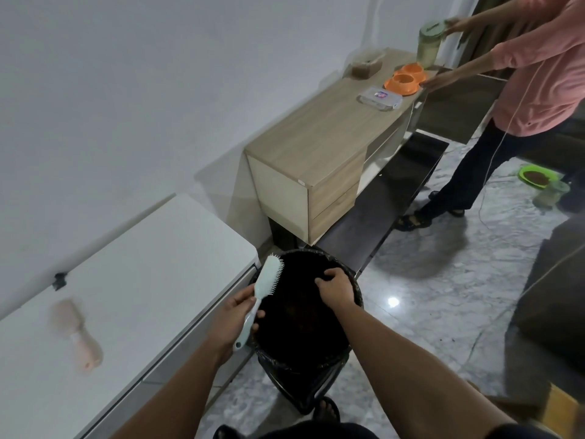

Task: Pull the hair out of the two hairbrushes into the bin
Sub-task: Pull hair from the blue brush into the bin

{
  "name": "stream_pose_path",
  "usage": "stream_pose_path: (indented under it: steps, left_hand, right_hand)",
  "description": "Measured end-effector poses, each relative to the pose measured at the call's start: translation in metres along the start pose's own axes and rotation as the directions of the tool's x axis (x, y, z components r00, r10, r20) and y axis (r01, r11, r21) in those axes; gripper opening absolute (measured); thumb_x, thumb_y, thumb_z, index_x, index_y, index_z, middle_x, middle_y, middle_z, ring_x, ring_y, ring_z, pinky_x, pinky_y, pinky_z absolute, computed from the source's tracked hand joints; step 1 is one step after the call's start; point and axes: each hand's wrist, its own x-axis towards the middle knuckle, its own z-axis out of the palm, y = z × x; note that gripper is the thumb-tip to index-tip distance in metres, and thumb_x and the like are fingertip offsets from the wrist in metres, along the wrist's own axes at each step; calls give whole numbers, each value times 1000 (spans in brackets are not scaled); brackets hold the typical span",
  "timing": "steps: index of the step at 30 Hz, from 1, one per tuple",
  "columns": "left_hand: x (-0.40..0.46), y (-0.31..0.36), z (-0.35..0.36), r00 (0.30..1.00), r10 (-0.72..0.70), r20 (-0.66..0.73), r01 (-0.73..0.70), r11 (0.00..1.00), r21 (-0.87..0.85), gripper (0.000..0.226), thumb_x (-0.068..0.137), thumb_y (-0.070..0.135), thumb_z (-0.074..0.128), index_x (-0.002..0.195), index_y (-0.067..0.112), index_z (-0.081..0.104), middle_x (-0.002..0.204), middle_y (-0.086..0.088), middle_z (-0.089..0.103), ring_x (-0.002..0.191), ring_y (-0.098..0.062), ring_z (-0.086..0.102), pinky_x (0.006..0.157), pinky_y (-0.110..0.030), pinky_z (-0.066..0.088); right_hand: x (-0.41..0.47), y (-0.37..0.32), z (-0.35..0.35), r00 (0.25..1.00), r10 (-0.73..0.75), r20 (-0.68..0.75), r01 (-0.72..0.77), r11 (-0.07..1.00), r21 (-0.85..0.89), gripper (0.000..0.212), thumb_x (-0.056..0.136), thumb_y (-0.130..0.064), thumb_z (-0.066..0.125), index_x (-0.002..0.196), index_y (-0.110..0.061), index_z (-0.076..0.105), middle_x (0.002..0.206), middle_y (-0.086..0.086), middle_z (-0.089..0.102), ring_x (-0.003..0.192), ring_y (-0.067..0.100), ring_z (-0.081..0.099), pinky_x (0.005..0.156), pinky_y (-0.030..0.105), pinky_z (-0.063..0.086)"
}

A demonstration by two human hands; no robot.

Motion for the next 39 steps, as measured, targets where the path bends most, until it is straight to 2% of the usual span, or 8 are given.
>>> stream_pose_path:
  steps: [6,13,21,27,30,34,36,39]
  left_hand:
    - [2,-1,38,990,122,-64,-112,983,146,38,109,8,48,135,24,70,95,-6,79,69,-7,68,55,-22,54]
    - [-3,-3,31,980,188,-71,-164,951,261,38,107,9,55,141,22,66,94,-8,78,66,-12,65,51,-27,49]
    - [-9,-4,53,991,137,14,-136,964,230,38,109,8,50,137,27,67,111,-3,75,73,-11,68,56,-26,54]
    - [1,16,39,981,-19,191,-10,989,150,31,108,6,54,133,14,70,74,-6,65,57,-9,58,43,-20,42]
    - [1,16,24,989,0,147,-28,982,187,31,108,9,54,134,18,69,77,-7,68,55,-7,60,46,-21,46]
    - [0,8,27,997,4,74,-23,963,268,34,109,8,50,137,19,67,86,-7,71,63,-8,64,52,-23,50]
    - [-3,4,32,990,-32,140,-11,954,299,36,108,8,51,138,19,69,80,-6,68,62,-9,62,50,-24,48]
    - [-7,9,21,956,-137,260,52,949,310,34,106,8,55,131,21,74,85,-7,69,64,-11,62,47,-23,43]
  right_hand:
    - [-58,-31,41,922,-145,360,-93,818,567,22,92,-17,78,106,0,76,97,28,77,72,26,70,67,35,60]
    - [-19,14,-7,940,336,57,-325,835,444,33,98,-24,70,70,-6,68,61,7,65,50,18,59,50,27,47]
    - [-44,-26,15,967,-51,249,-113,790,603,24,93,-30,77,95,-7,75,79,11,74,58,15,63,55,26,51]
    - [-14,-3,0,947,318,52,-239,582,777,25,102,-19,65,80,-7,64,68,6,65,51,12,61,41,22,46]
    - [-1,9,-14,937,344,59,-301,711,636,25,107,-19,51,92,-6,67,75,8,70,54,16,62,42,23,44]
    - [-22,-9,-2,990,-44,133,-42,816,577,17,102,-31,62,118,-25,60,99,8,75,69,18,68,58,30,55]
    - [-29,-6,10,976,-195,92,137,890,435,16,93,-39,74,107,-34,68,95,-1,77,77,14,73,69,34,62]
    - [-12,16,7,995,-50,-92,71,968,242,24,91,-41,72,77,-22,75,72,-2,76,73,20,74,78,42,63]
